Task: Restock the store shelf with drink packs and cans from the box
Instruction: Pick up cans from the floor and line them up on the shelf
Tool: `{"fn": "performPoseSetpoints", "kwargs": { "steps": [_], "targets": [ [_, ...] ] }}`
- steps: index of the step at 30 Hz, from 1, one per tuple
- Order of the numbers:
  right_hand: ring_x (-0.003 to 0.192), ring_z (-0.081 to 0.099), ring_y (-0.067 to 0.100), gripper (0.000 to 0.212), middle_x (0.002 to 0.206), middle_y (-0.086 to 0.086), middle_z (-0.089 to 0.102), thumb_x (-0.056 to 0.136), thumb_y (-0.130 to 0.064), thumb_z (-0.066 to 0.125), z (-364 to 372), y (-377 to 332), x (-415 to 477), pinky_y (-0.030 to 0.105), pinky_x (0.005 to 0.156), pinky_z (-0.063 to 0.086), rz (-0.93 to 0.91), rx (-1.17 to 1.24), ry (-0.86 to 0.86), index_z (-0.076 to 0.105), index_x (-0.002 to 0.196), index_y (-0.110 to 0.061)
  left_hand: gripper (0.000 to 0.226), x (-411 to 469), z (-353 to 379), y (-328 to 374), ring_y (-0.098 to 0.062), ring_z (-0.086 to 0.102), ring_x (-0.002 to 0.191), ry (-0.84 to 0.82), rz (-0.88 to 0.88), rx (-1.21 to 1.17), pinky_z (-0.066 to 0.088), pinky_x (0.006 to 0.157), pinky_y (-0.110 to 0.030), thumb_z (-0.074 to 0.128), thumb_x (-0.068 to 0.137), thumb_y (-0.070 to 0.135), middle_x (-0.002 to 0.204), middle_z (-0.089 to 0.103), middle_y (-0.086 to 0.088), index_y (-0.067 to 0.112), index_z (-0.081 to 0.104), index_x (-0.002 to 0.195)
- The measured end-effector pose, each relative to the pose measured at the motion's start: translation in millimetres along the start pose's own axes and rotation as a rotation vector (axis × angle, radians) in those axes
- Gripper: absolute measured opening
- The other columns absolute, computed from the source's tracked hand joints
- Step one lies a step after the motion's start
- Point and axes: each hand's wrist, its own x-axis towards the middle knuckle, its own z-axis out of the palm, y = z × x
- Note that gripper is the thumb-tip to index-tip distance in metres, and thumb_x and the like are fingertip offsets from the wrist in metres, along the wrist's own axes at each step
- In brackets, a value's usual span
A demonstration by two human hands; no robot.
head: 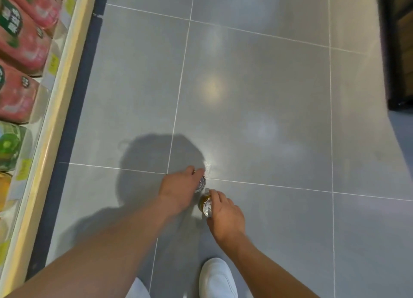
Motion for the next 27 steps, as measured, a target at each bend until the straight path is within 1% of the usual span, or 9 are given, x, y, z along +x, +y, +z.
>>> {"fn": "performPoseSetpoints", "kwargs": {
  "steps": [2, 5, 11, 16, 19, 22, 24, 26, 27],
  "targets": [
    [0.131, 0.050, 0.020, 0.074, 0.151, -0.007, 0.043, 0.087, -0.028, 0.065, -2, 2, 1, 0.035, 0.101, 0.041, -0.009, 0.002, 0.009, 0.030, 0.152, -0.029, 0.063, -3, 1, -5, -0.028, 0.067, 0.099, 0.044, 0.023, -0.012, 0.043, 0.064, -0.034, 0.060, 0.088, 0.026, 0.138, 0.046, 0.007, 0.034, 0.030, 0.143],
    [0.128, 0.052, 0.019, 0.072, 0.148, -0.009, 0.046, 0.087, -0.033, 0.065, -15, 0, -6, 0.035, 0.099, 0.041, 0.013, 0.019, 0.012, 0.032, 0.151, -0.033, 0.063, -19, -8, -14, -0.028, 0.068, 0.097, 0.067, 0.016, -0.034, 0.049, 0.069, -0.035, 0.060, 0.090, 0.037, 0.142, 0.044, 0.011, 0.037, 0.029, 0.145],
    [0.117, 0.056, 0.023, 0.066, 0.134, -0.004, 0.056, 0.081, -0.031, 0.068, -90, -24, -57, 0.033, 0.092, 0.043, 0.012, 0.044, 0.021, 0.040, 0.140, -0.025, 0.062, -89, -77, -24, -0.027, 0.067, 0.102, 0.094, 0.005, -0.042, 0.051, 0.074, -0.035, 0.060, 0.088, 0.038, 0.142, 0.048, 0.013, 0.037, 0.033, 0.144],
    [0.113, 0.057, 0.022, 0.065, 0.127, -0.003, 0.057, 0.074, -0.030, 0.072, -211, -62, -128, 0.031, 0.090, 0.047, -0.058, 0.159, 0.050, 0.047, 0.134, -0.023, 0.056, -173, -184, -26, -0.028, 0.069, 0.097, 0.176, -0.011, -0.118, 0.055, 0.071, -0.036, 0.061, 0.084, 0.041, 0.135, 0.053, 0.014, 0.043, 0.037, 0.135],
    [0.106, 0.059, 0.019, 0.061, 0.116, -0.006, 0.056, 0.070, -0.025, 0.073, -297, -87, -175, 0.029, 0.085, 0.049, -0.102, 0.271, 0.102, 0.050, 0.126, -0.024, 0.056, -230, -265, -19, -0.022, 0.068, 0.098, 0.221, -0.024, -0.118, 0.051, 0.069, -0.030, 0.058, 0.083, 0.042, 0.134, 0.053, 0.017, 0.048, 0.034, 0.133],
    [0.102, 0.057, 0.013, 0.064, 0.113, -0.009, 0.055, 0.067, -0.023, 0.077, -383, -114, -230, 0.023, 0.086, 0.046, -0.156, 0.324, 0.149, 0.051, 0.126, -0.025, 0.059, -299, -348, -3, -0.017, 0.067, 0.102, 0.281, -0.087, -0.210, 0.049, 0.076, -0.031, 0.058, 0.078, 0.053, 0.133, 0.054, 0.024, 0.054, 0.033, 0.132],
    [0.094, 0.059, 0.007, 0.063, 0.109, -0.011, 0.059, 0.065, -0.023, 0.078, -443, -134, -270, 0.020, 0.082, 0.046, -0.201, 0.366, 0.199, 0.049, 0.119, -0.036, 0.064, -347, -402, 10, -0.018, 0.069, 0.097, 0.392, -0.129, -0.295, 0.051, 0.076, -0.032, 0.059, 0.070, 0.065, 0.119, 0.064, 0.020, 0.051, 0.039, 0.129],
    [0.089, 0.064, 0.005, 0.062, 0.101, -0.016, 0.065, 0.060, -0.029, 0.078, -495, -151, -310, 0.024, 0.079, 0.052, -0.243, 0.429, 0.240, 0.045, 0.110, -0.045, 0.070, -397, -451, 23, -0.019, 0.068, 0.091, 0.456, -0.173, -0.377, 0.051, 0.075, -0.032, 0.060, 0.062, 0.071, 0.101, 0.068, 0.013, 0.045, 0.039, 0.123],
    [0.087, 0.066, 0.005, 0.063, 0.097, -0.016, 0.067, 0.058, -0.033, 0.078, -517, -159, -330, 0.028, 0.079, 0.055, -0.263, 0.452, 0.255, 0.045, 0.111, -0.045, 0.070, -420, -473, 30, -0.018, 0.067, 0.088, 0.456, -0.185, -0.420, 0.052, 0.075, -0.033, 0.062, 0.059, 0.071, 0.096, 0.067, 0.013, 0.044, 0.037, 0.119]
  ]
}}
